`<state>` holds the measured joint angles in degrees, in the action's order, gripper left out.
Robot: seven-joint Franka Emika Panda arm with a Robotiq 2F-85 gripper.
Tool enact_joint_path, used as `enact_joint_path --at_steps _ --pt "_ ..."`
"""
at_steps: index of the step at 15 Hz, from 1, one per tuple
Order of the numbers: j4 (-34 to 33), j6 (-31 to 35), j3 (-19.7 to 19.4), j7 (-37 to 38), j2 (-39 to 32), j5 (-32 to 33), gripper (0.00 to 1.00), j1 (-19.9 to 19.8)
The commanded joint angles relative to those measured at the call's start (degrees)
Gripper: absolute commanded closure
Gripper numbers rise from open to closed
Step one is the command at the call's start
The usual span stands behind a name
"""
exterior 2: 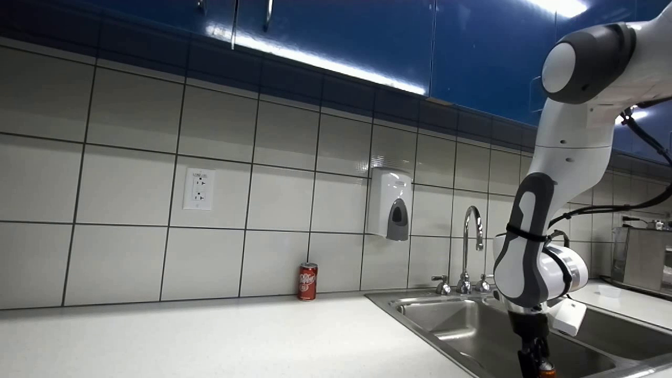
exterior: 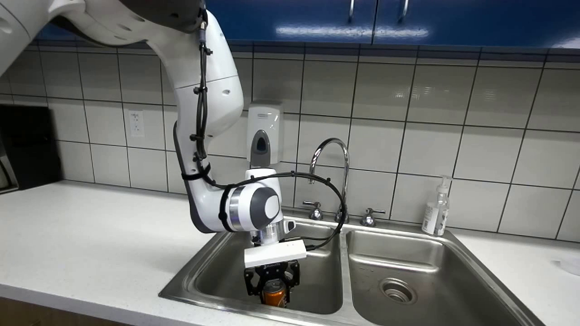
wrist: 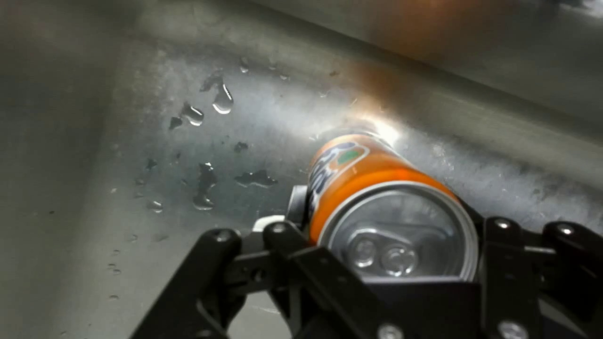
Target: Put the Fanta can inside the left part of the sink
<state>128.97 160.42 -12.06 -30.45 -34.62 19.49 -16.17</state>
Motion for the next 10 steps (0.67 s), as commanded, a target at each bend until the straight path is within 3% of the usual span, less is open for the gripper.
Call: enact_joint_path --at_steps 1,5,6,7,10 --pt "-0.19 0.91 0.07 -0.19 -0.77 1.51 0.6 -1.32" --pt "-0.24 0.19 0.54 -0.57 -0.46 1.01 0.6 -1.99" --pt "-0.19 0.07 0.64 -0.53 -0.36 0.83 0.53 -2.15" --pt "-0.07 -0.01 0.87 -0.77 -0.19 0.65 0.1 -2.45" --pt "0.05 -0.3 0.83 -0.88 -0.07 0.71 0.0 -2.73"
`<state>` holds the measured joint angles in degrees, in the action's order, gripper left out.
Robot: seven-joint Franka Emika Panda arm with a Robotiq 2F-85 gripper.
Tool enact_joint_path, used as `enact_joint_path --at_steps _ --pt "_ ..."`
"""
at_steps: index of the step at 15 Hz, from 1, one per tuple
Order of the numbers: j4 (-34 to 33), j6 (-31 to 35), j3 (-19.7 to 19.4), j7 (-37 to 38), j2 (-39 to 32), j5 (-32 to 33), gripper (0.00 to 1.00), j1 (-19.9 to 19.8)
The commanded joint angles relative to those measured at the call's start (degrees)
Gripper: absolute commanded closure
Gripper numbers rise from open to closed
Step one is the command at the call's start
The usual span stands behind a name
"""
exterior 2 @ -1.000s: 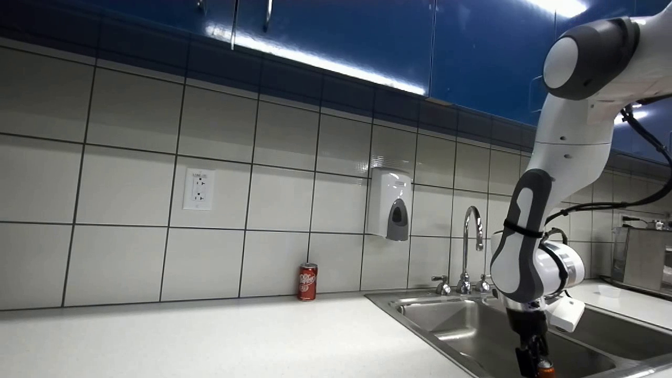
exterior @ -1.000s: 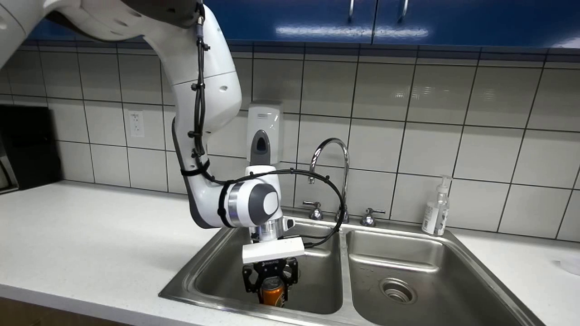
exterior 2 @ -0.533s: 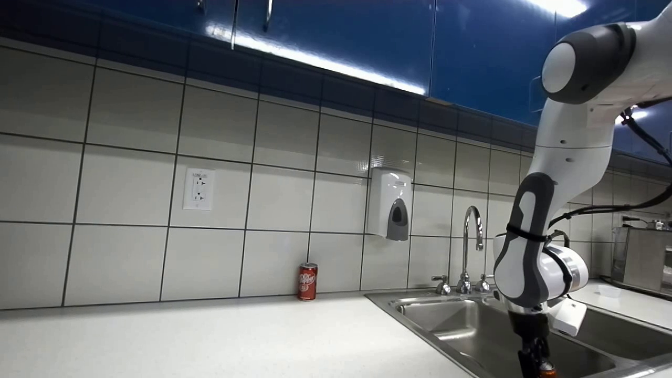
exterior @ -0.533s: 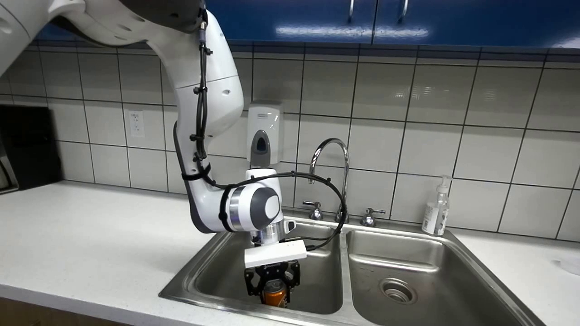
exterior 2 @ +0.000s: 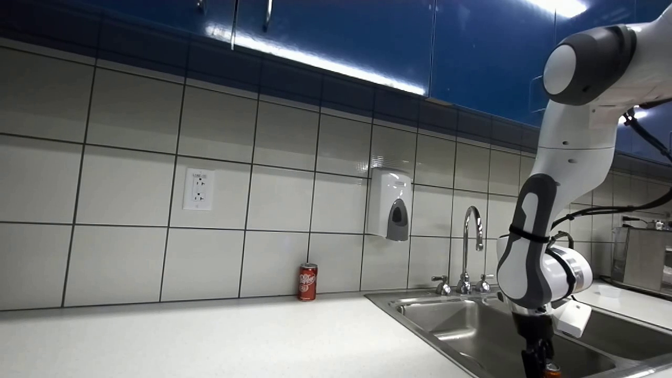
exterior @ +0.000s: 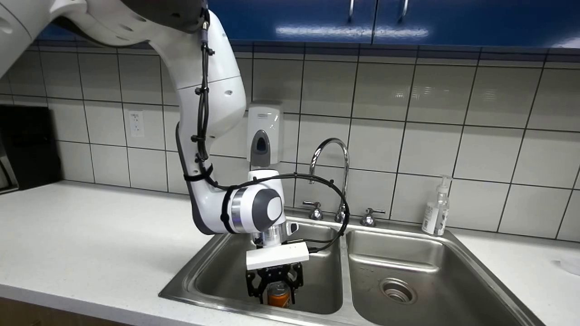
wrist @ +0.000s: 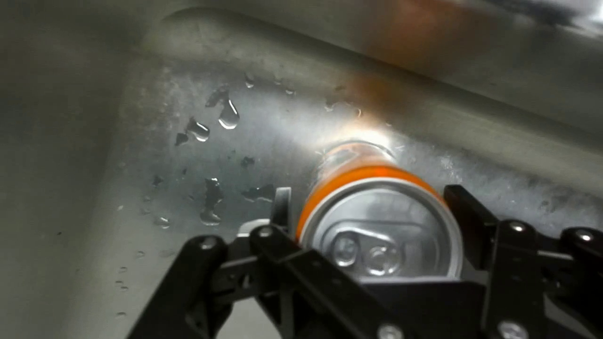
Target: Put the Fanta can inside the left part of the sink
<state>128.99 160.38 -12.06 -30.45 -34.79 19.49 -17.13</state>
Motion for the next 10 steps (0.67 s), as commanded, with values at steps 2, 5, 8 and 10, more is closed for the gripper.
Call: enact_joint_path --at_steps 2,5,8,10 --pt "0.16 -0.18 0.77 -0.88 0.21 0.78 0.0 -1.97" --pt "0.18 -0.3 0.79 -0.99 0.42 0.78 0.0 -2.23" --pt "0.82 -0.19 1.12 -1.54 1.56 0.67 0.0 -2.74" --pt "1.37 0.05 1.33 -1.9 2.59 0.6 0.0 -3.08"
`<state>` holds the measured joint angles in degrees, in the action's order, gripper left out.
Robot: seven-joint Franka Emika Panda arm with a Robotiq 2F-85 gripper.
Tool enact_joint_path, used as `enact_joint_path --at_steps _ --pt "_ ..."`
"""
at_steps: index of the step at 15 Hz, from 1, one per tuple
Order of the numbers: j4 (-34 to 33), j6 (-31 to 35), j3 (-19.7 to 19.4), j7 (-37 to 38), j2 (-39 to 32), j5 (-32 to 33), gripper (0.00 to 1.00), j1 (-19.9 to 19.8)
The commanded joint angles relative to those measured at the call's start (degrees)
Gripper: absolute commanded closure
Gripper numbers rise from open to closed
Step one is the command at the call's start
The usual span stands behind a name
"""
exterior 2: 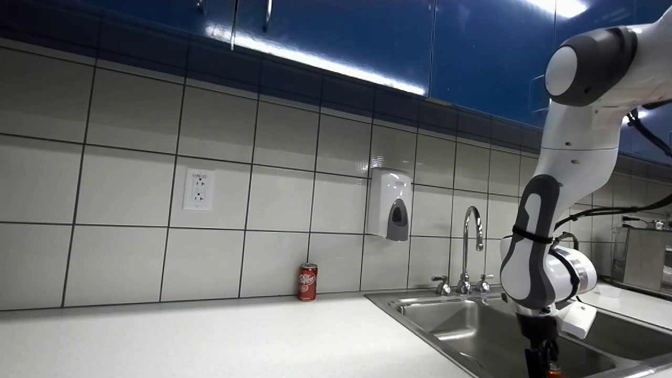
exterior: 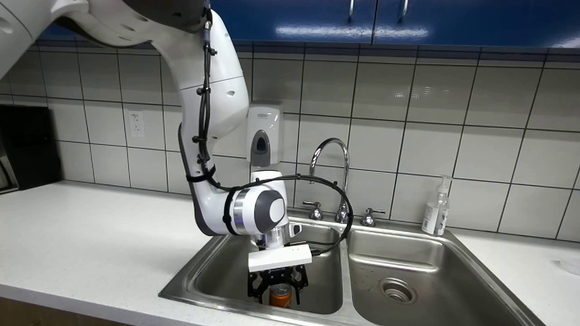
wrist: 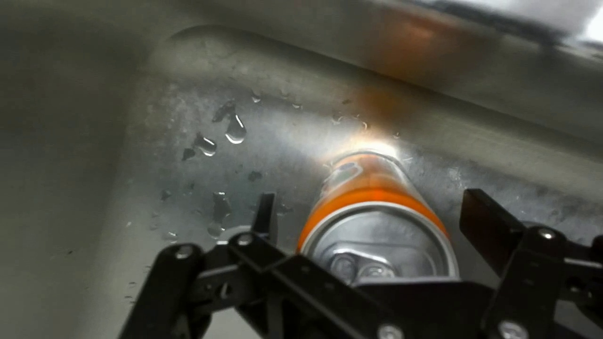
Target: Put the Fanta can inside the left part of the sink
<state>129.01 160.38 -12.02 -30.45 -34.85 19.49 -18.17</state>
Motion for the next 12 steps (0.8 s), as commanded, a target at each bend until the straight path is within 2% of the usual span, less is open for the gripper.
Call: enact_joint_path --at_steps 1,12 --pt "1.71 0.14 1.56 -2.18 3.45 0.38 0.0 -2.39" --pt "6.44 1.99 0.3 -2.89 10.65 1.77 0.0 -1.76"
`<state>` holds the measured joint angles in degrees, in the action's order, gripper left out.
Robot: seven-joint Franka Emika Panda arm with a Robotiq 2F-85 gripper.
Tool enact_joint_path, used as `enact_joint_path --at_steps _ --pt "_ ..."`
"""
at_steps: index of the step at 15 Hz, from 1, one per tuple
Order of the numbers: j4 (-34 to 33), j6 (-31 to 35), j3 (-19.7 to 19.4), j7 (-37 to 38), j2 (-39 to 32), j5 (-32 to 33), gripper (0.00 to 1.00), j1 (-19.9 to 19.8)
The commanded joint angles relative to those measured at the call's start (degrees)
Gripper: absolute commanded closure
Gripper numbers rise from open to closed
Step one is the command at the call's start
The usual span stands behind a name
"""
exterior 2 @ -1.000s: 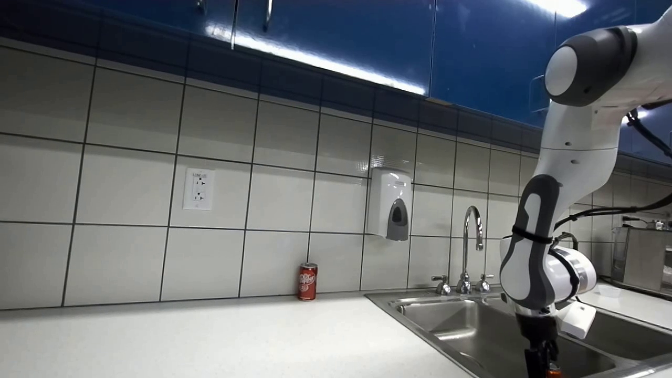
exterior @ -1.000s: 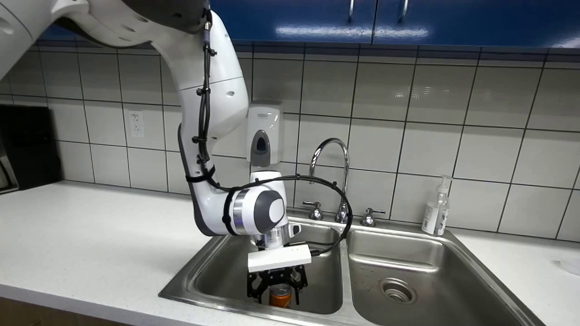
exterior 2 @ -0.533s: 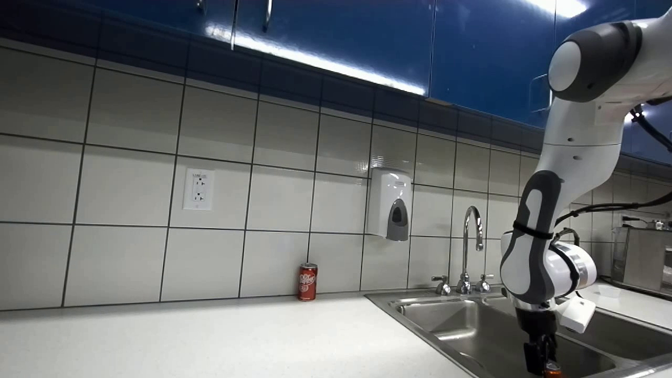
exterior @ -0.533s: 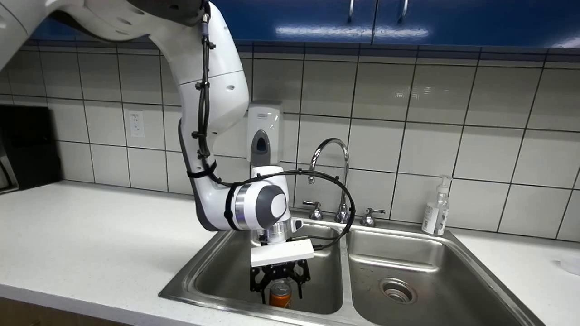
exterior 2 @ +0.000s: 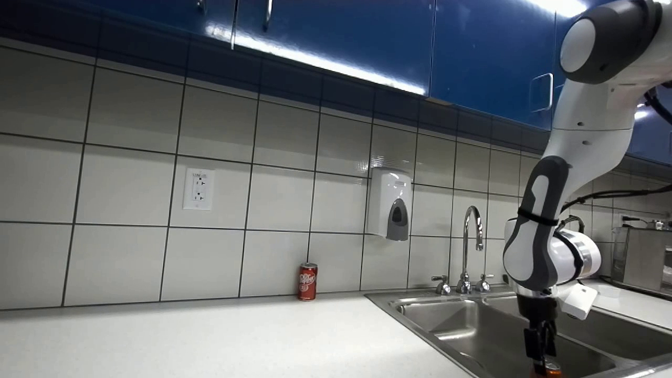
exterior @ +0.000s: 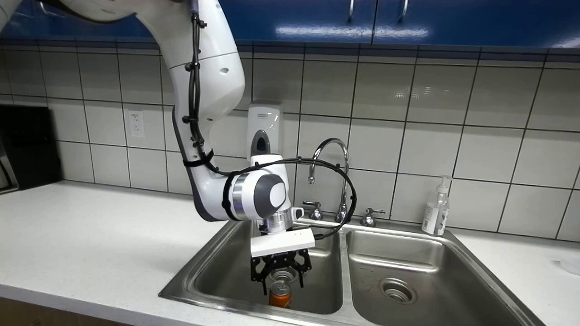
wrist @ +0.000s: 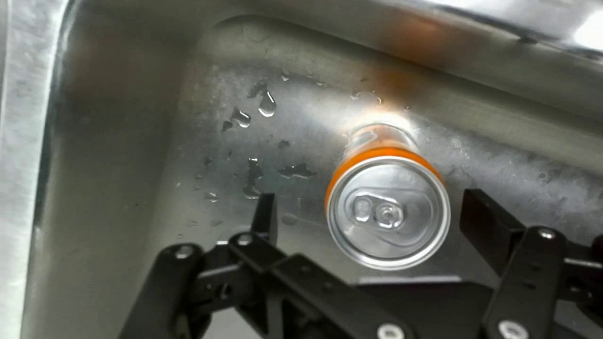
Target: Put the Fanta can inside the left part of the sink
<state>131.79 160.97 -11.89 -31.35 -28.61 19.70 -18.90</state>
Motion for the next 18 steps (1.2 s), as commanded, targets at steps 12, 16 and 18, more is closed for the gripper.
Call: enact_joint_path --at_steps 12,16,18 --pt "14.47 0.94 -3.06 -2.44 19.36 9.71 0.0 1.8" --pt "18.5 0.17 -3.53 -1.42 25.05 13.9 0.0 3.26" --pt "20.05 -0.83 -2.73 -1.88 27.61 14.26 0.0 3.62"
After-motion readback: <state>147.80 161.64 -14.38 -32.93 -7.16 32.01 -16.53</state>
